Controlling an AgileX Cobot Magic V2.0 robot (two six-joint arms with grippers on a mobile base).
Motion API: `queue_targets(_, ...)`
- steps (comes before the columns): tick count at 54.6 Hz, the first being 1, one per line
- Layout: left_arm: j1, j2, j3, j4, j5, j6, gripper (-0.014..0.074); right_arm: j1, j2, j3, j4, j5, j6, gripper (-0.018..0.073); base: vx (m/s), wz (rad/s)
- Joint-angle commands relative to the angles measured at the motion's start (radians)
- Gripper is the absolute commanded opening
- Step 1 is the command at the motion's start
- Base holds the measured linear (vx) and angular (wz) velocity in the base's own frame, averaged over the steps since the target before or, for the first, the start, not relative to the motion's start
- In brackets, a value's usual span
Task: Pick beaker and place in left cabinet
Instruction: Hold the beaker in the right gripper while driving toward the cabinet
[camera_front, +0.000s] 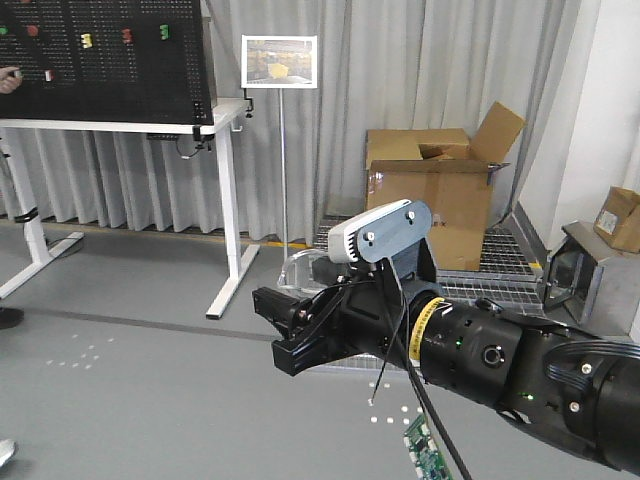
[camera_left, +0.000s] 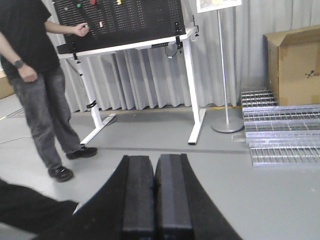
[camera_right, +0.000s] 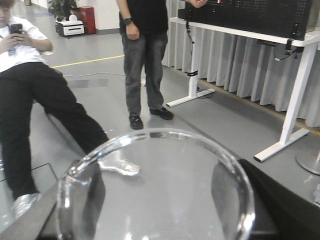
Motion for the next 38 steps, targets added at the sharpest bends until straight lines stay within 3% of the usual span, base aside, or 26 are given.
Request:
queue_targets(1,0.000,-0.009,-0.018,-0.005,-0.082,-0.002,-0.0006,-0.004,-0.038,-0.038,0.016,-0.050,-0.001,0.0201,0.50,-0.09)
queue_targets(38,0.000,-0.009,-0.018,-0.005,-0.082,-0.002,-0.0006,-0.004,-0.038,-0.038,0.016,-0.050,-0.001,0.0201,0.50,-0.27)
